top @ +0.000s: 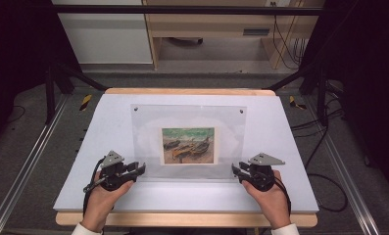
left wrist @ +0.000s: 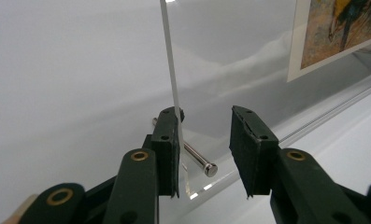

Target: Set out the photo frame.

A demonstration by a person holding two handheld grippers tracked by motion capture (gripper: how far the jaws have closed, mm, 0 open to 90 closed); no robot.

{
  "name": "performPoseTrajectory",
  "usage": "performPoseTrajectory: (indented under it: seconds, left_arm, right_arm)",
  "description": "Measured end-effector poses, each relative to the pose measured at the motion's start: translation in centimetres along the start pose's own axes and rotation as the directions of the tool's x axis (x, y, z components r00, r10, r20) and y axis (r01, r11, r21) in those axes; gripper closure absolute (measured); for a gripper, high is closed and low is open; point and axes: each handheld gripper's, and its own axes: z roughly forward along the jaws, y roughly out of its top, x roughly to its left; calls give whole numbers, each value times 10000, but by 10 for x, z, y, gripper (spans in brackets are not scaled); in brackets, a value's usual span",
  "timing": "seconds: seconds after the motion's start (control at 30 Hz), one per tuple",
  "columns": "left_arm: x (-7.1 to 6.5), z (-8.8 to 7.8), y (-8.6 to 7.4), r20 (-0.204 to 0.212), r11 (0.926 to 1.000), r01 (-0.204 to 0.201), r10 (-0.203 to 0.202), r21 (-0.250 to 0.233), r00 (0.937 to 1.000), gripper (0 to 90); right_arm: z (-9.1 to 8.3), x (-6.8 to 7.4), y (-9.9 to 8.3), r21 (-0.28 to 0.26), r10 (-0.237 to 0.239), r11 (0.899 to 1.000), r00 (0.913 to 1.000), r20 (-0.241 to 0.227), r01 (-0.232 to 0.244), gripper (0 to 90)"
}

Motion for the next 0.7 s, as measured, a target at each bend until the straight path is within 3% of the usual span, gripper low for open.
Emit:
performPoseTrajectory:
  seconds: [0.7]
  left_arm:
    - [-2,-1,-5,52,9998,-125,124,175,9999,627]
  right_arm:
    - [-2,3,-6,118,-77,9999,10000,-34,78,662]
